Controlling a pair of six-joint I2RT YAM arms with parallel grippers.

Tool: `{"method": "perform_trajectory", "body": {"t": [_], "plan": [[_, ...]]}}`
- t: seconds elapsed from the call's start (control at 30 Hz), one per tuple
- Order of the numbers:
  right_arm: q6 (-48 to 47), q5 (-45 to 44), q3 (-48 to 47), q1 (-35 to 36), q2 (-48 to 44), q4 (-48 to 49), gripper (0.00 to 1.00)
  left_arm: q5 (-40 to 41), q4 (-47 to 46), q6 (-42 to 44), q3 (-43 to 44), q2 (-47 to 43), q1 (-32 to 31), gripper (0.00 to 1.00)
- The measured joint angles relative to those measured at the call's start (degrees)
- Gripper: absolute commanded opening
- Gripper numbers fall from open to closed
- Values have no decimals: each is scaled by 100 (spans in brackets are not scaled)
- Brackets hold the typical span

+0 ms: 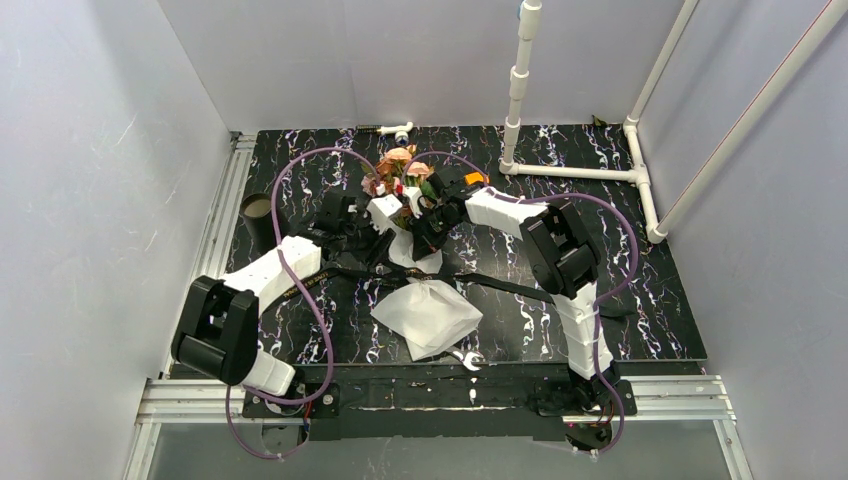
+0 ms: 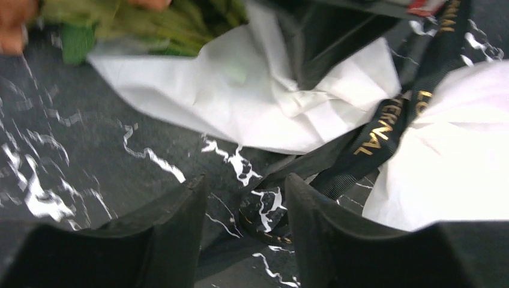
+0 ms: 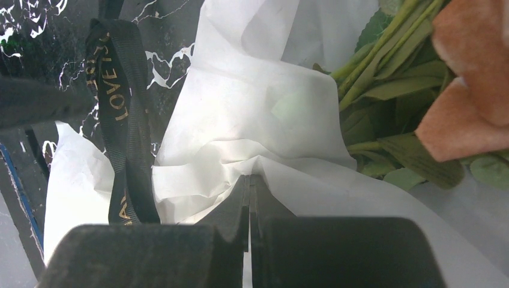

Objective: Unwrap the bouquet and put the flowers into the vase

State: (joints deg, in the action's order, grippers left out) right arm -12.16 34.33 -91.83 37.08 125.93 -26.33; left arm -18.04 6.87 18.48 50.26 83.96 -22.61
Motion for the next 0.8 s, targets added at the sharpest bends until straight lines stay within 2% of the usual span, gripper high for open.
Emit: {"method": "perform_trajectory", "body": {"t": [0.17, 0.3, 0.6, 0.67, 0.77, 0.8], "plan": [[4, 20, 24, -7, -11, 42, 1, -815, -7, 1399, 90, -11, -59, 48], [24, 44, 50, -17, -15, 76, 1, -1228, 291, 2299, 391, 308, -125, 47], [31, 46, 50, -20, -15, 79, 1, -1475, 1016, 3458, 852, 1082, -173, 47], [31, 44, 50, -20, -15, 81, 1, -1488, 1196, 3628, 855, 1099, -173, 38], [31, 46, 50, -20, -15, 79, 1, -1449, 1351, 3759, 855, 1099, -173, 0], [31, 46, 50, -20, -15, 79, 1, -1401, 1366, 3722, 852, 1099, -173, 0]]}}
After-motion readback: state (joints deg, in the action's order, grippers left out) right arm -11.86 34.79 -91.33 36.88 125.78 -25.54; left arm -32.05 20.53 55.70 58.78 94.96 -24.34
